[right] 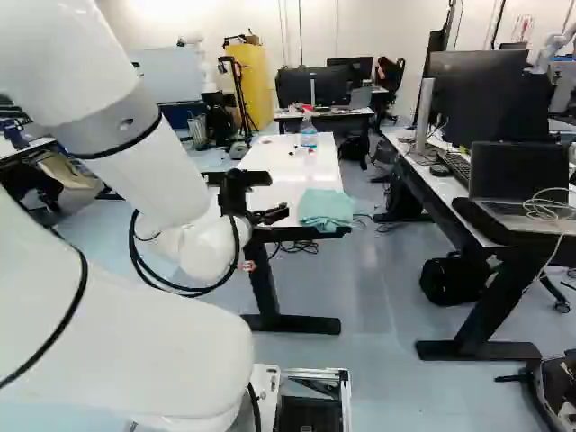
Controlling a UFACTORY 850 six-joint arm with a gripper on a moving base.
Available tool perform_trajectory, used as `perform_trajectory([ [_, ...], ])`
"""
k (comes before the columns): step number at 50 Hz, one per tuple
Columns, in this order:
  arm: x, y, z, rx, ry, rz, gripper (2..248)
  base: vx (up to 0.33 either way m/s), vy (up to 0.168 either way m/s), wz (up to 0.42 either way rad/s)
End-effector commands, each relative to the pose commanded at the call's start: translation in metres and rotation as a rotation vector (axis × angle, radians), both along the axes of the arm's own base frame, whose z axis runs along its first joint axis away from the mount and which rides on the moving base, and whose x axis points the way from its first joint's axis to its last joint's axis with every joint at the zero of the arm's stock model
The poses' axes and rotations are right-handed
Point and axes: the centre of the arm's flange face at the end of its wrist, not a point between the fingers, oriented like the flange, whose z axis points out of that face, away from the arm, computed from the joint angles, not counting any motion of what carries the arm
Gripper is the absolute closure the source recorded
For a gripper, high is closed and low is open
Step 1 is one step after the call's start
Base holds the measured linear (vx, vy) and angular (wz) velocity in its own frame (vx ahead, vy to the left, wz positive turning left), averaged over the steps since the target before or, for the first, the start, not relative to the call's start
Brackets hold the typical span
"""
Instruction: Clean the table with the green towel
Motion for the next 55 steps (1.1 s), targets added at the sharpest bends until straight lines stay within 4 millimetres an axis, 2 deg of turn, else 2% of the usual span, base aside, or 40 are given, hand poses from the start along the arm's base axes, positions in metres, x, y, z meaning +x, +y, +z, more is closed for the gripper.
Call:
perform_trajectory([
  [1,0.006,-0.005,0.005,0.0,-0.013,-0.019,3,0.0,0.0,0.0],
  [33,0.045,-0.041,0.039,-0.006,-0.086,-0.128,3,0.0,0.0,0.0],
  [55,0.076,-0.067,0.057,-0.006,-0.065,-0.191,3,0.0,0.0,0.0],
])
